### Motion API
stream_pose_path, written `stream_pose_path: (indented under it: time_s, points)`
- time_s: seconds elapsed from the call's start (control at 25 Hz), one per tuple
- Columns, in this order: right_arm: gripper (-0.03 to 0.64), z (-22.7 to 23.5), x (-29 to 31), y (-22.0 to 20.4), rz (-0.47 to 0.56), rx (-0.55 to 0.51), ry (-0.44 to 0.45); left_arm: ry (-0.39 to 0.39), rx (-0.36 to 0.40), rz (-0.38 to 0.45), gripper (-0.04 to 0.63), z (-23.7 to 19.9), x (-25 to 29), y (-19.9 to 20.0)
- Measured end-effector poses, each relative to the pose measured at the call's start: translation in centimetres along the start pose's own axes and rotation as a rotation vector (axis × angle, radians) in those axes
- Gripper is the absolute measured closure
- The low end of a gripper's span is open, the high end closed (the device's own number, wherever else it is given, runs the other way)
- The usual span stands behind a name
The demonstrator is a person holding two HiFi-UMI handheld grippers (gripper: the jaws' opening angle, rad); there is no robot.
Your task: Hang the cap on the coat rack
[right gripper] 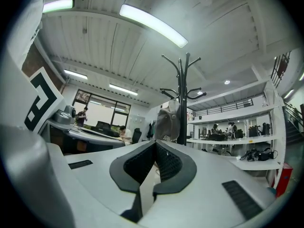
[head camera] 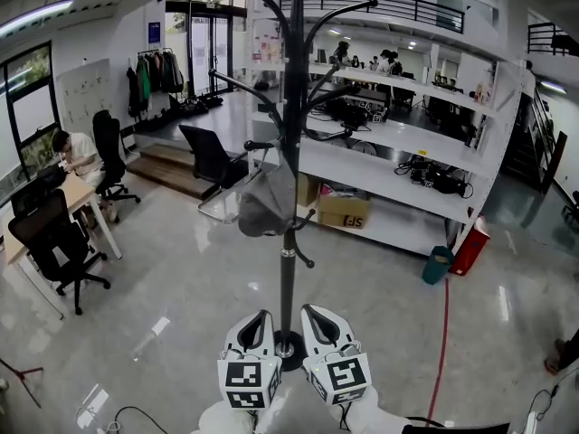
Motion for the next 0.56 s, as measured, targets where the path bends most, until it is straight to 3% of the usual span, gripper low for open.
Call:
stream_pose_path:
  time_s: [0.56]
  points:
    - [0.607, -1.9, -1.1, 0.3, -0.021, 0.000, 0.012, -0.017, -0.004, -0.018, 0.594, 0.3, -1.6, 0.0]
Point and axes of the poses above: the fingertips, and each gripper's own axes: x forward along the fingers, z to its right, y out of its top, the point moved 4 cm from there along -x, backward along the fingers, and after that the axes turned 12 degrees about z, right-handed, at the moved point
